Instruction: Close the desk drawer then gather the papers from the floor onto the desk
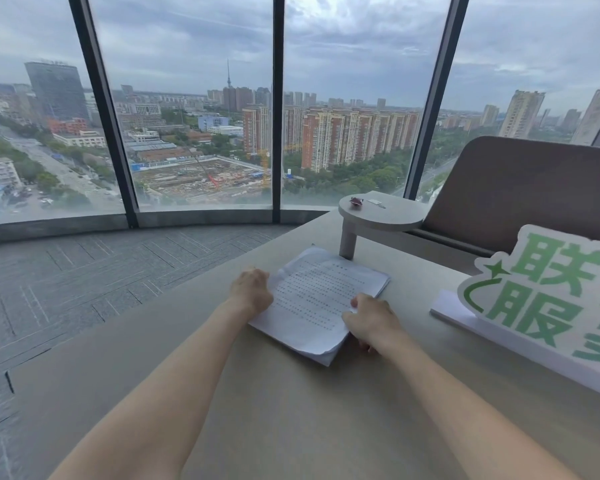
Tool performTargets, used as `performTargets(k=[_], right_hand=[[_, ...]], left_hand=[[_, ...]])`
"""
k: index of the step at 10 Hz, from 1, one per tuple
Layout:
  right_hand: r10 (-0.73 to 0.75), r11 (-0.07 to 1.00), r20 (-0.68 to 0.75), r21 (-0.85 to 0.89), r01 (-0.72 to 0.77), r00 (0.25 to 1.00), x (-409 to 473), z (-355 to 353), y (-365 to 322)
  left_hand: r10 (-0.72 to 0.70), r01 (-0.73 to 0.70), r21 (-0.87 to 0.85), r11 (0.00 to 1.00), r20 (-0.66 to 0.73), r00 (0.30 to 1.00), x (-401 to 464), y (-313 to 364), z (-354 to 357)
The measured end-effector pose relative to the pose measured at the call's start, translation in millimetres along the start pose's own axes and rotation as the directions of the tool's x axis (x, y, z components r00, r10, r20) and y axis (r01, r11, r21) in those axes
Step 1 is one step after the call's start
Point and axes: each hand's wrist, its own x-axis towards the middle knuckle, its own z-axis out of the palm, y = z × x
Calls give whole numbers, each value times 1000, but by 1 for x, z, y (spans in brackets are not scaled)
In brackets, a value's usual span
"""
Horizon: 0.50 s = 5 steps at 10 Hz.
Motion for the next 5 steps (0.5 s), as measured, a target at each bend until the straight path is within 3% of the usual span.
performTargets(k=[1, 2, 3, 5], right_hand=[[-18, 997, -10, -77, 17, 1000, 6, 1, 0], [-8, 988, 9, -156, 9, 1000, 8, 1, -1], [7, 982, 37, -190, 0, 999, 5, -1, -2], [-12, 980, -76, -198, -4, 997, -24, -24, -1]], left_hand=[[17, -19, 100, 995, 17, 1000, -1, -1, 2], [65, -49, 259, 965, -54, 996, -9, 6, -1], [125, -77, 310, 948, -139, 982, -17, 12, -1], [151, -114, 275, 955, -119, 981, -45, 29, -20]])
